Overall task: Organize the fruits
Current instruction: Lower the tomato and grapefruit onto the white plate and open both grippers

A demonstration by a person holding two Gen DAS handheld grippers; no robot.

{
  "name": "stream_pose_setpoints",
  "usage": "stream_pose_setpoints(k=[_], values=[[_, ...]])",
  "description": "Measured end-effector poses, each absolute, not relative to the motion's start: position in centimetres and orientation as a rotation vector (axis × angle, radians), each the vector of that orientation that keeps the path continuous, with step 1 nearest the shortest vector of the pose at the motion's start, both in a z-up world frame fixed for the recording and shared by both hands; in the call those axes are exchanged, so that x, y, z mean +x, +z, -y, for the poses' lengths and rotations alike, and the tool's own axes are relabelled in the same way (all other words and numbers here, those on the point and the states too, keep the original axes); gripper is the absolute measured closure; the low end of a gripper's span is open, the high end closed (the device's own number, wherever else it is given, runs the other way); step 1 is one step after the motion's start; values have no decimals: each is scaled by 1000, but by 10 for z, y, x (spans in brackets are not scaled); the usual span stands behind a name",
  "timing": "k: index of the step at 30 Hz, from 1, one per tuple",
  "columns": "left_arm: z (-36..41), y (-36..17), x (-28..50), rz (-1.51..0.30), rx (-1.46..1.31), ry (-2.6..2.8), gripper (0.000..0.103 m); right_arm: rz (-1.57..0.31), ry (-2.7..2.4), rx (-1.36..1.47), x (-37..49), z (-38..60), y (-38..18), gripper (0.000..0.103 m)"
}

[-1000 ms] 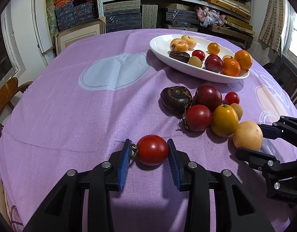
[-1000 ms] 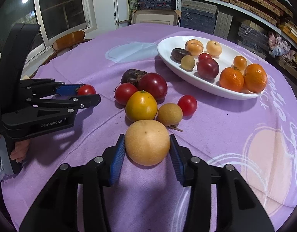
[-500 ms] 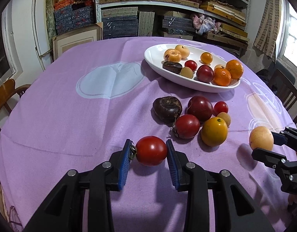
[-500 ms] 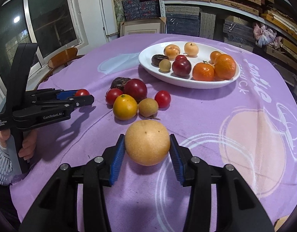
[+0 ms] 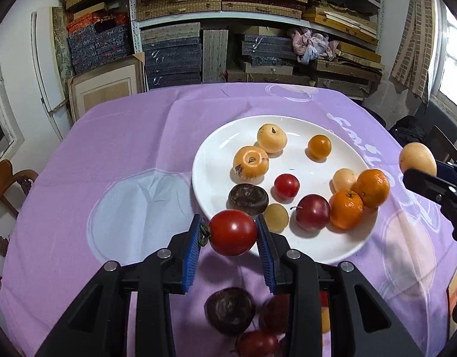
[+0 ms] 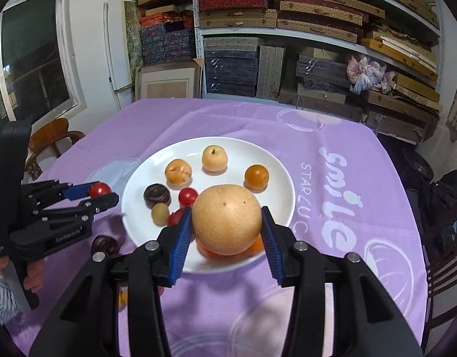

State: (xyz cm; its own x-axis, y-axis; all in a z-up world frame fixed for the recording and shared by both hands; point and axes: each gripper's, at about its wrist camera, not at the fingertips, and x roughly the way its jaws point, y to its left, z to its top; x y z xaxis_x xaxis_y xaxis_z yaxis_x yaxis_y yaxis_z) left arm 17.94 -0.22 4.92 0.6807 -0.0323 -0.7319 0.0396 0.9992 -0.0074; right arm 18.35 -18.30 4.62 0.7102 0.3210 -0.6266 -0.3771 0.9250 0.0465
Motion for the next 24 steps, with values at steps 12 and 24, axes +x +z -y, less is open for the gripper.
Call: stream_pose_setpoints(k=[12, 24], values=[[5, 21, 248, -885, 6, -13, 67, -872, 380, -193, 295, 117, -4, 59], [-1, 21, 260, -901, -23, 7, 61, -802, 376, -141, 290, 130, 9, 58]])
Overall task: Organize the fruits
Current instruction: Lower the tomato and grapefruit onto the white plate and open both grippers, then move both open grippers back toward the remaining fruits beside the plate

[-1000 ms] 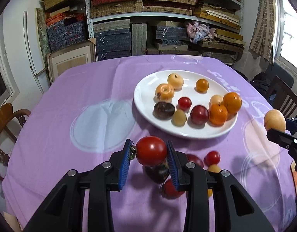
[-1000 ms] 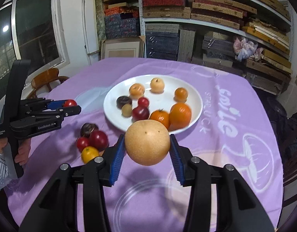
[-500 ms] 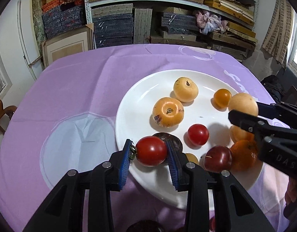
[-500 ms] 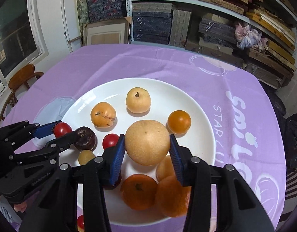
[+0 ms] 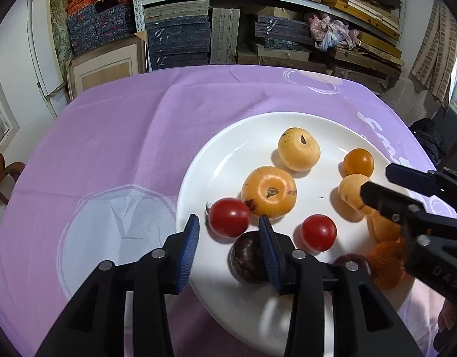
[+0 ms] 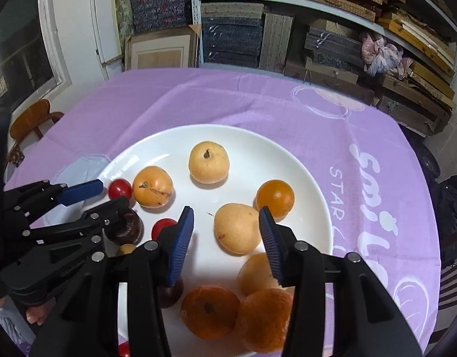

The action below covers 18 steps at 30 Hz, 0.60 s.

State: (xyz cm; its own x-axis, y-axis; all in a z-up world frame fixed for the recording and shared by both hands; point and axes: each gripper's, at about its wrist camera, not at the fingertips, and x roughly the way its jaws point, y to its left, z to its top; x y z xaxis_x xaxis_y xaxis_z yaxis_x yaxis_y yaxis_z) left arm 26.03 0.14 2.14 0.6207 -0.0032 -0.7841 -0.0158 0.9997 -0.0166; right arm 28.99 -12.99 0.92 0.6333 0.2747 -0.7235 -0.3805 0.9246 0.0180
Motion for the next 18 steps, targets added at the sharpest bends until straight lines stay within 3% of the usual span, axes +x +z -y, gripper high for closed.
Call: stream_pose_setpoints(k=[2, 3, 4, 5, 6, 14, 18], values=[[-6, 28, 253, -888, -27, 14, 59, -745, 378, -128, 271, 138, 27, 53], [-9, 33, 248, -877, -32, 15, 56, -714, 380, -110, 260, 143, 36, 43], [-14, 38, 240, -863, -43, 18, 45, -683, 380, -85, 247, 150, 45, 37], [-19, 43, 233, -846, -56, 26, 33, -654, 385, -56, 233, 158, 52, 23], [-25, 48, 223, -825, -68, 39, 29, -627, 395, -35, 218, 164, 57, 14], [-42, 44, 131, -805, -76, 99, 17, -523, 382, 28, 104, 196, 24, 5], [-27, 25, 93, -804, -17, 96, 17, -552, 357, 45, 84, 205, -10, 4]])
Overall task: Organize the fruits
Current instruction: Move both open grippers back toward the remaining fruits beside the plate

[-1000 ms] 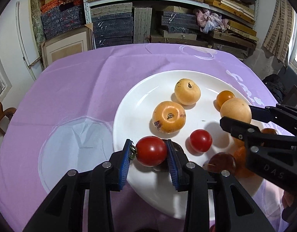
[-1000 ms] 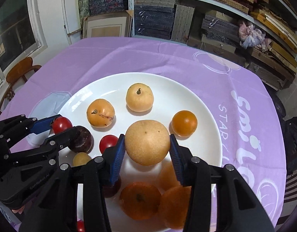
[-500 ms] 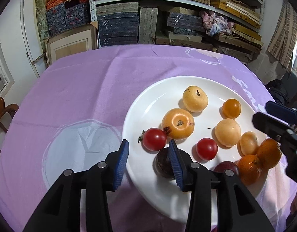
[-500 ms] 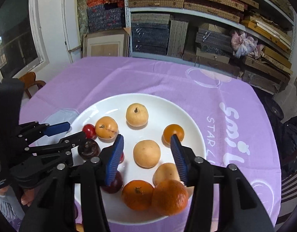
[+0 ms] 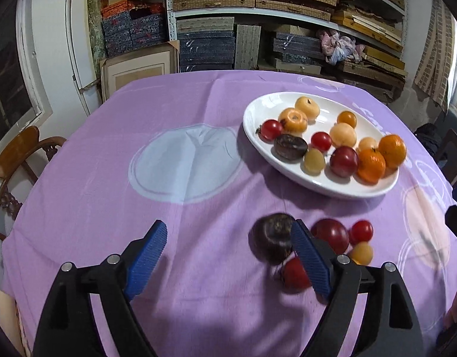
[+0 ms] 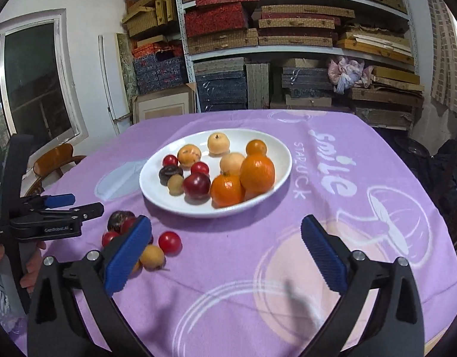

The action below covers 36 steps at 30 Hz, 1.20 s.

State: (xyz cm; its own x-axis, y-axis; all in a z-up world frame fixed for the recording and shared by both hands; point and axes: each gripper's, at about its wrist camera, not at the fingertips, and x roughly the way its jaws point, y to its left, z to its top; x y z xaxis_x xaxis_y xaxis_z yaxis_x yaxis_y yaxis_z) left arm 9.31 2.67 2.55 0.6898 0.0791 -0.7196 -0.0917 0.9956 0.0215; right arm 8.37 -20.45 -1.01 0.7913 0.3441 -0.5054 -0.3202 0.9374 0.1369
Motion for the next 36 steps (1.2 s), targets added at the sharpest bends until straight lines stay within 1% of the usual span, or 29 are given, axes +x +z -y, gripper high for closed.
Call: stream_pose_setpoints(k=[2, 5, 13, 20, 25, 27, 31, 36], values=[[-19, 18, 81, -784, 0, 90, 17, -575, 350, 38, 86, 205, -19, 4], [-10, 13, 73, -754, 27, 90, 17, -570, 330, 72, 91, 215, -18, 4], [12, 0, 78, -781, 82, 31, 17, -617, 308, 211, 107, 241, -24, 4], [-4, -16, 89, -876, 54, 89, 16, -627, 306, 186, 108, 236, -26, 4], [-14, -12, 84, -844, 51, 89, 16, -623, 304, 196, 109, 237, -27, 4], [-19, -12, 83, -849, 37, 62, 17, -633, 305, 199, 110, 237, -29, 4], [-21, -14, 84, -863, 34, 29, 27, -653, 312, 195, 113, 236, -32, 4], [-22, -12, 82, -846, 7, 4, 28, -659, 318, 180, 113, 233, -34, 4]])
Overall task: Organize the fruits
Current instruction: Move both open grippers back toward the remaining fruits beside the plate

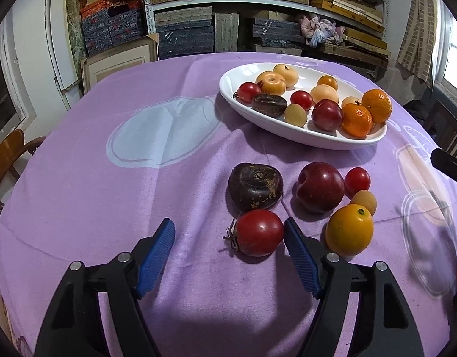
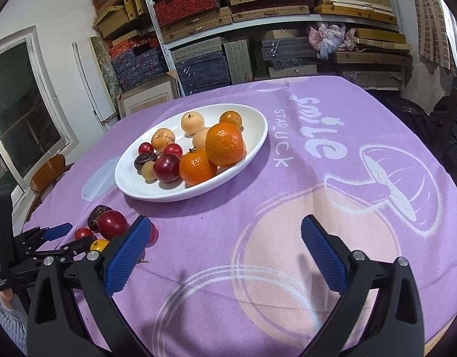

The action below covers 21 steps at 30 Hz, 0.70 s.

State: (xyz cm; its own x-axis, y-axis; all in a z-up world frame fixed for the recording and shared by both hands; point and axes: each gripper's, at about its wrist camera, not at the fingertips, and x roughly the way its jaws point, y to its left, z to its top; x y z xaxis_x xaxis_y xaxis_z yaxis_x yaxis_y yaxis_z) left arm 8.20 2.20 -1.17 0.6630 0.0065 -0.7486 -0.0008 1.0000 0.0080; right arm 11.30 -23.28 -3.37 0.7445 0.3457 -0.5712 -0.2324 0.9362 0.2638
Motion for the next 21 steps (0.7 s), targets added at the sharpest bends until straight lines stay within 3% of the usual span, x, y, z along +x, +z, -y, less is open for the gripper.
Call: stream_pose_setpoints(k=[7, 21], values=[[-24, -4, 79, -815, -40, -46, 52, -664, 318, 176, 113, 231, -35, 4], [-1, -7, 75, -813, 16, -144, 53, -671, 321, 155, 112, 229, -38, 4]])
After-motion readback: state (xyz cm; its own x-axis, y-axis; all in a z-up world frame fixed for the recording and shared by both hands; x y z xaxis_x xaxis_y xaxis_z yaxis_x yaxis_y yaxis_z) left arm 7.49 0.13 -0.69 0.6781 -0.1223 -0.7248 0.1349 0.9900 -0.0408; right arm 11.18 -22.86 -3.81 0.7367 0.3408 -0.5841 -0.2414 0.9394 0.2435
